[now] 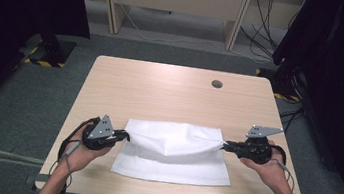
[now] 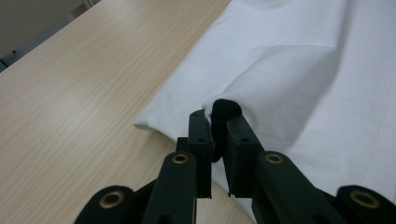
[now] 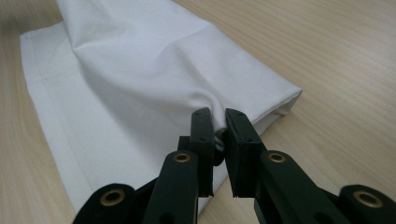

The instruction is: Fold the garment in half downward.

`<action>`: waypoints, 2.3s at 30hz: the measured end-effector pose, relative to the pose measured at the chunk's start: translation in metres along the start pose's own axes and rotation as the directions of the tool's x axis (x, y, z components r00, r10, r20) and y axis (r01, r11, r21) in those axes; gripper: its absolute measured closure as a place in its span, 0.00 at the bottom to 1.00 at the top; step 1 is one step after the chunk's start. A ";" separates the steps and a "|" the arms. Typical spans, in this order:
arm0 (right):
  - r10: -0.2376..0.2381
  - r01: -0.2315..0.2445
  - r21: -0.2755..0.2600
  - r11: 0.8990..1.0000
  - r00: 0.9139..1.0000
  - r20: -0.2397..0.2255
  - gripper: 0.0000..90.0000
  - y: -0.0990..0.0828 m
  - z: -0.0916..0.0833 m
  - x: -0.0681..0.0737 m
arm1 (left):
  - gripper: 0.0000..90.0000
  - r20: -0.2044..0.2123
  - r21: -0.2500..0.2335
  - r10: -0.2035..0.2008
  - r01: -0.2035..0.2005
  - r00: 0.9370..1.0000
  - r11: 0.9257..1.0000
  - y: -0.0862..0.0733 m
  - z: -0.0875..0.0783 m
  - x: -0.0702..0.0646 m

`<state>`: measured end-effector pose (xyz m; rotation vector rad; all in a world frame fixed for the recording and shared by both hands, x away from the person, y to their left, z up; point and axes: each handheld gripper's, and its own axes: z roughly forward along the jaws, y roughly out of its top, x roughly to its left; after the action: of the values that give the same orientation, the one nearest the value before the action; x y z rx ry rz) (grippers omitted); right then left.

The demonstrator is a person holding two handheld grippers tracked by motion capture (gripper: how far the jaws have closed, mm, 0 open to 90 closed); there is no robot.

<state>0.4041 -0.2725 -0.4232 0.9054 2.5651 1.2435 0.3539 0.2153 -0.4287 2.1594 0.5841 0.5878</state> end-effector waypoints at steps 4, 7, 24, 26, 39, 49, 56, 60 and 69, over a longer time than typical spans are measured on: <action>-0.003 0.003 0.002 1.000 1.000 -0.009 0.92 -0.003 -0.001 0.003 | 0.90 0.004 -0.002 0.000 0.000 1.000 1.000 -0.001 -0.003 -0.002; -0.008 0.008 0.007 1.000 1.000 -0.016 0.92 -0.005 -0.002 0.005 | 0.90 0.005 -0.003 0.004 -0.004 1.000 1.000 -0.001 -0.006 -0.004; -0.048 0.050 0.051 0.997 0.998 -0.042 0.91 -0.017 -0.008 0.013 | 0.90 0.042 0.007 -0.001 0.001 0.999 1.000 -0.013 -0.011 -0.020; -0.049 0.051 0.054 0.997 0.998 -0.045 0.91 -0.019 -0.009 0.014 | 0.90 0.044 0.007 -0.002 0.002 0.999 1.000 -0.015 -0.011 -0.022; -0.067 0.076 0.119 0.990 0.995 -0.075 0.91 -0.029 -0.003 0.017 | 0.90 0.091 0.092 0.002 -0.011 0.996 0.996 -0.030 -0.002 -0.031; -0.082 0.094 0.182 0.979 0.994 -0.075 0.90 -0.040 0.009 0.022 | 0.89 0.094 0.174 0.021 -0.037 0.995 0.984 -0.037 0.010 -0.035; -0.080 0.086 0.186 0.979 0.996 -0.041 0.90 -0.040 0.015 0.022 | 0.89 0.088 0.174 0.012 -0.027 0.996 0.984 -0.036 0.017 -0.031; -0.084 0.087 0.183 0.979 0.996 -0.023 0.90 -0.039 0.016 0.021 | 0.89 0.083 0.174 0.007 -0.021 0.997 0.984 -0.035 0.020 -0.029; -0.082 0.068 0.185 0.980 0.994 0.066 0.90 -0.023 0.031 0.007 | 0.89 0.044 0.186 -0.002 -0.007 0.999 0.983 -0.027 0.037 -0.012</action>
<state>0.4004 -0.2586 -0.4597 0.8605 2.6607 0.9488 0.3604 0.2023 -0.4736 2.3423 0.6337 0.5019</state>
